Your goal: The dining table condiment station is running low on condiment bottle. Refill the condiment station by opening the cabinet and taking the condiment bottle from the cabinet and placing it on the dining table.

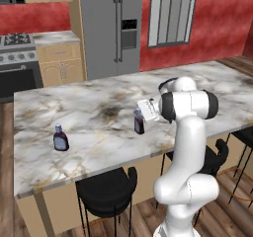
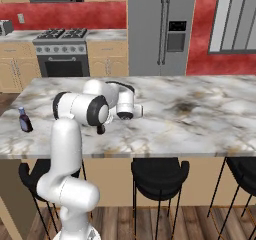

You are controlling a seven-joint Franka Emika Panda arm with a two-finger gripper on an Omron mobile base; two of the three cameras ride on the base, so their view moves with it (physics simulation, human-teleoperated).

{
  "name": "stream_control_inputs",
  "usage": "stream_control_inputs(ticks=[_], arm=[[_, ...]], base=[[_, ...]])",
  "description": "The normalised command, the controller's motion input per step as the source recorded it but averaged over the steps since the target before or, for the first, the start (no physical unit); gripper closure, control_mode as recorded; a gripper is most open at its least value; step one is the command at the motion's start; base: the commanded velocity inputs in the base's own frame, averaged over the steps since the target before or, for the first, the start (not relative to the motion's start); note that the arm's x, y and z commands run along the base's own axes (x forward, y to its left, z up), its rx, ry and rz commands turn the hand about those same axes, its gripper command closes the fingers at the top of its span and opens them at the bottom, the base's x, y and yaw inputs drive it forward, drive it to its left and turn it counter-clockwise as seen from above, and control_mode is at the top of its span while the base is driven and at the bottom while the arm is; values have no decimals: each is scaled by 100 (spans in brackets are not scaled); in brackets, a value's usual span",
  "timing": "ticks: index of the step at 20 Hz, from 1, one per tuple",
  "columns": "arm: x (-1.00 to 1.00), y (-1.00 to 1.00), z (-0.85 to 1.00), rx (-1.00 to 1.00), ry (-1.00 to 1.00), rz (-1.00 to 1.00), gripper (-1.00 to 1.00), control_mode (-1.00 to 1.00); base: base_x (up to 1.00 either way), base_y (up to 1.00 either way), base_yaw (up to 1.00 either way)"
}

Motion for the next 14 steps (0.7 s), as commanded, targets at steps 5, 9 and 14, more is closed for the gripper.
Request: stream_control_inputs(ticks=[5, 9, 14], arm=[[-1, -24, 0, 1, -2, 5, -100, -100], [-7, -19, 4, 1, 0, 4, -100, -100], [-24, -3, 34, 1, 0, 0, -100, -100]], base=[[0, 0, 0], [0, 0, 0], [0, 0, 0]])
